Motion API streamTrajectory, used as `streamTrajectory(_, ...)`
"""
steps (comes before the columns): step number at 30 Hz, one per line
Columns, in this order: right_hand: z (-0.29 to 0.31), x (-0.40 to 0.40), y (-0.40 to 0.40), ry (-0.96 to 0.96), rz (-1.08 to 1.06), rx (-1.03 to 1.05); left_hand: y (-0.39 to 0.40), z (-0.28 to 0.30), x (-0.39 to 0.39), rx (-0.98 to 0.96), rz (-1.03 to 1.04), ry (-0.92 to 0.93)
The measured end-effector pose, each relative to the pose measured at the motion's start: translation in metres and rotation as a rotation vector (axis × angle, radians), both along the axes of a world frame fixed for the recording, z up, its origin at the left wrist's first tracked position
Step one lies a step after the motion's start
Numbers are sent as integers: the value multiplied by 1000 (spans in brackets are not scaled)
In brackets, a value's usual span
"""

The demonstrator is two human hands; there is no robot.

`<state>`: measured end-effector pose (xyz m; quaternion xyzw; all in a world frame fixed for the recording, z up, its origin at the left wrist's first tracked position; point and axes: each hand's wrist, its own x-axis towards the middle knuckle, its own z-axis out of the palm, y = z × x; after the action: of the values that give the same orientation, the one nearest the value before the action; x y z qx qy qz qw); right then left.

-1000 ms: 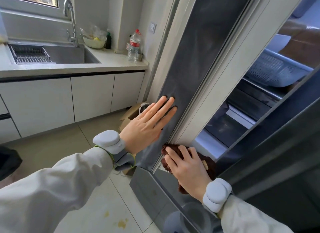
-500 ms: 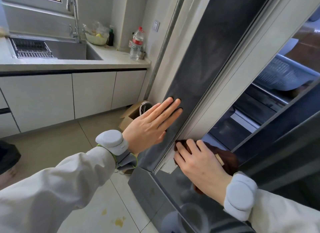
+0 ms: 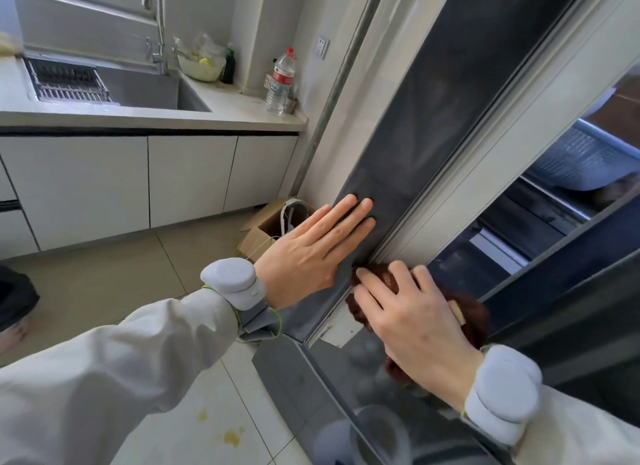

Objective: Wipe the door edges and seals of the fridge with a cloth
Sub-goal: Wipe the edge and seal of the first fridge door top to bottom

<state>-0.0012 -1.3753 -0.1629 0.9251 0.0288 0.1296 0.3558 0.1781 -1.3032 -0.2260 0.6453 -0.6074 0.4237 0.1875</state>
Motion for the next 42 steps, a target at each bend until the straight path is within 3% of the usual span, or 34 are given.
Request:
streamTrajectory(12, -55, 0, -18, -14, 73, -96, 1, -1, -6, 7, -4, 1)
streamTrajectory(16, -69, -6, -23, 20, 76, -100, 9, -22, -8, 98, -42, -14)
streamTrajectory(28, 12, -26, -34, 56, 23, -120, 0, -32, -16, 100, -52, 11)
streamTrajectory(42, -111, -7, -36, -38, 160, -36, 2, -36, -9, 102, 33, -46)
